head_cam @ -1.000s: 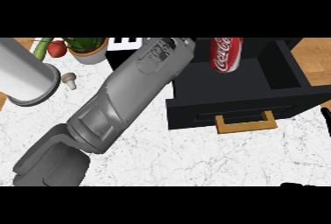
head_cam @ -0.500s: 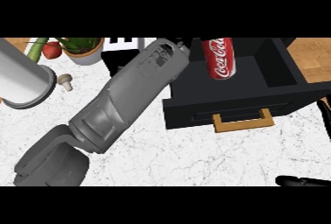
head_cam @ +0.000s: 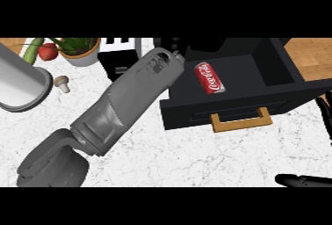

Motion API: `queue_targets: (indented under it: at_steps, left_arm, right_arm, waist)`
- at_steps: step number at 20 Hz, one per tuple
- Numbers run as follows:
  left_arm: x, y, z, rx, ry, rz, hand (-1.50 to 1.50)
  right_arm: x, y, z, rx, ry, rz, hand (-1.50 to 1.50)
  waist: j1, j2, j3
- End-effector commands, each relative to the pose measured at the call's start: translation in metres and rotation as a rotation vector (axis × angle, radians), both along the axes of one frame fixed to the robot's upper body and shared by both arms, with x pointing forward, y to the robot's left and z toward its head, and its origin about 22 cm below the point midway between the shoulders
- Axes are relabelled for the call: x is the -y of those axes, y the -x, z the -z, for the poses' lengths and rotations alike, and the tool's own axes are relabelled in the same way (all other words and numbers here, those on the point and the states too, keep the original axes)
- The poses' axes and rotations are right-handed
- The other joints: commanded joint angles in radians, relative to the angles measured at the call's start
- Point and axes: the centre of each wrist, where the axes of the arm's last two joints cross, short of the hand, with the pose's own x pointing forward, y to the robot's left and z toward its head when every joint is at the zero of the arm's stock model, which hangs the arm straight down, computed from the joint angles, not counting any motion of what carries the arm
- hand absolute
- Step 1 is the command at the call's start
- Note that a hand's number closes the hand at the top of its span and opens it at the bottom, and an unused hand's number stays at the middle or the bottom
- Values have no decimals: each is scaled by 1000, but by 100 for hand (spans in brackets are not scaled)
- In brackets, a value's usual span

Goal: Pick up the can, place it into the drawer and close the drawer

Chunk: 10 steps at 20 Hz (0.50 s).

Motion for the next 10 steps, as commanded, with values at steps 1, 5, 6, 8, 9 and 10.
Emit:
queue_targets:
  at_steps: [1, 5, 6, 8, 9, 10]
  left_arm:
    - [-3, 2, 12, 8, 10, -19, -150]
    - [-6, 0, 13, 14, 18, -48, -150]
    - [3, 5, 6, 19, 34, -36, -150]
    - [-2, 1, 7, 12, 47, -60, -150]
    - [3, 4, 4, 2, 62, -56, -150]
    - [4, 7, 7, 6, 79, -63, -150]
  right_arm:
    - [-2, -1, 8, 1, -1, -15, -150]
    - [-1, 12, -3, 10, 1, -10, -150]
    - [-2, -1, 6, 13, 0, -24, -150]
    - [3, -1, -16, 57, 62, 11, -150]
    - [2, 14, -7, 57, 96, 16, -150]
    - [-5, 10, -18, 87, 165, 17, -150]
  waist:
    - [-7, 2, 0]
    - [-2, -3, -1]
    - [0, -2, 0]
    - [0, 2, -1]
    - [-3, -6, 0]
    - [-3, -5, -1]
